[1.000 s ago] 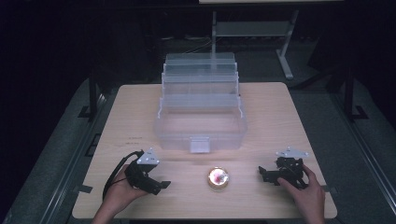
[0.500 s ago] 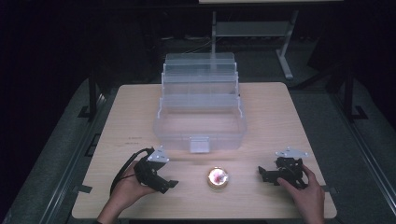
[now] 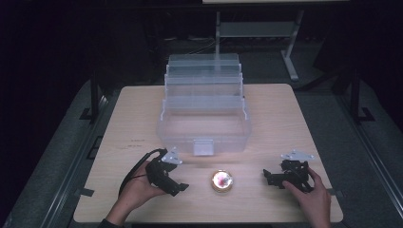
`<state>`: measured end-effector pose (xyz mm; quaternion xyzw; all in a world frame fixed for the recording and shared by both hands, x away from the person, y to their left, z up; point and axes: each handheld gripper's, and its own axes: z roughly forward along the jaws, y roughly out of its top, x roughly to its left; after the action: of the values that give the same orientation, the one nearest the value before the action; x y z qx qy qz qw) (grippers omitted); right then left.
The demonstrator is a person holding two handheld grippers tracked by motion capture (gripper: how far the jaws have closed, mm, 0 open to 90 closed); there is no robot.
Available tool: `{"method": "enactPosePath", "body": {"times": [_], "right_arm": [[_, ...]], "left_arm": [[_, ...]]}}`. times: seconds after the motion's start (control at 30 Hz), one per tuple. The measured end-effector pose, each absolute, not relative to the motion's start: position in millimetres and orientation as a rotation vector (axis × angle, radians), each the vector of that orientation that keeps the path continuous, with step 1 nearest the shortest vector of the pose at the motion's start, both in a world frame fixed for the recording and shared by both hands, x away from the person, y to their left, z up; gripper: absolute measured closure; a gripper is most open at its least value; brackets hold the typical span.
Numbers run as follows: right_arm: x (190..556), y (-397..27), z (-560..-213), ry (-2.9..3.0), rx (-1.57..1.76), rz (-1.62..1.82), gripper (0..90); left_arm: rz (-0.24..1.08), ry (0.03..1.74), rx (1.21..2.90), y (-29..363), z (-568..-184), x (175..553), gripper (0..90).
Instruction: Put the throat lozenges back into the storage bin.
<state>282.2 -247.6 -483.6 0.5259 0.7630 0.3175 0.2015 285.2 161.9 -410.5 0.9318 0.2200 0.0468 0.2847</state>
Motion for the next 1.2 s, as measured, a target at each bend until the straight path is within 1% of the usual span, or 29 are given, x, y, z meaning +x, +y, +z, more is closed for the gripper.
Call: {"method": "enactPosePath", "body": {"times": [0.3,0.57,1.2], "right_arm": [[282.2,-247.5,-483.6,2.131,1.47,0.886,0.0],[282.1,-247.4,-483.5,2.131,1.471,0.886,0.0],[282.1,-247.5,-483.5,2.131,1.47,0.885,0.0]], "left_arm": [[0.099,0.525,2.538,143.8,-407.4,289.6,13.3],[0.079,0.455,2.57,120.1,-406.7,293.1,13.3],[0.047,0.38,2.604,84.0,-413.5,297.7,13.3]]}}
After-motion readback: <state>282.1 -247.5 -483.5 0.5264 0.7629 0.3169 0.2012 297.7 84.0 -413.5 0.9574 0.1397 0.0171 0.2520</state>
